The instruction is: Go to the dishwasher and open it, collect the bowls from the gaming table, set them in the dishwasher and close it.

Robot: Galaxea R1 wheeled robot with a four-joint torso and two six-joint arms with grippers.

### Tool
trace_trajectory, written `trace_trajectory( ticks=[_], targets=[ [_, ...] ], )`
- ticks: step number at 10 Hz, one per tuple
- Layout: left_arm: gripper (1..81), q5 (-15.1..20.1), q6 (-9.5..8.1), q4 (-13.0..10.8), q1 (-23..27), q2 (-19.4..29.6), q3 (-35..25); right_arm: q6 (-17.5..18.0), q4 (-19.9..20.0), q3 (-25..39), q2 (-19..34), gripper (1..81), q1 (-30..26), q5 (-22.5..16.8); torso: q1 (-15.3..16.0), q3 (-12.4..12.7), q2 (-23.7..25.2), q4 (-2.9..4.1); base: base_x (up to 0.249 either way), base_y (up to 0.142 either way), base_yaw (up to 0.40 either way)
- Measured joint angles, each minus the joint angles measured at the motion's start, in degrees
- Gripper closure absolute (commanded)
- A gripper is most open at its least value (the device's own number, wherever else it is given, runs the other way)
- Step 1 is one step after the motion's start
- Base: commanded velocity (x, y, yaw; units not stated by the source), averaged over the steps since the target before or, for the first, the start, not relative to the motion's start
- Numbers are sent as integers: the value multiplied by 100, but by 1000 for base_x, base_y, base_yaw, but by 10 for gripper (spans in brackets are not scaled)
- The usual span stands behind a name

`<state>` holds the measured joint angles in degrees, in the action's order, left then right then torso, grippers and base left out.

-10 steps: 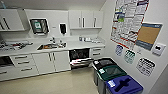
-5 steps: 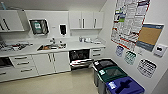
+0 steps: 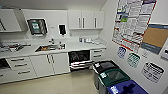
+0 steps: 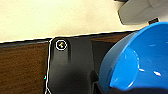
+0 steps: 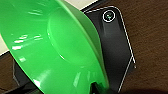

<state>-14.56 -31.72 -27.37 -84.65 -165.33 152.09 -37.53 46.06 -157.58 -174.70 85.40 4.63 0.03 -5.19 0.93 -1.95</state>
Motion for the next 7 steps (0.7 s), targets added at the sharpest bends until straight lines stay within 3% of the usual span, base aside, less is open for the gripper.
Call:
trace_trajectory(
  ticks=[3, 7],
  targets=[
    [811, 0, 0, 0, 0, -2, 0, 5, 5, 0, -2, 811, 16, 7, 0, 0, 0, 0, 160, 0, 0],
    [811, -10, 0, 0, -16, -5, 0, 5, 5, -1, 6, 811, 18, 11, 2, -2, -5, 0, 98, 15, 0]
  ],
)
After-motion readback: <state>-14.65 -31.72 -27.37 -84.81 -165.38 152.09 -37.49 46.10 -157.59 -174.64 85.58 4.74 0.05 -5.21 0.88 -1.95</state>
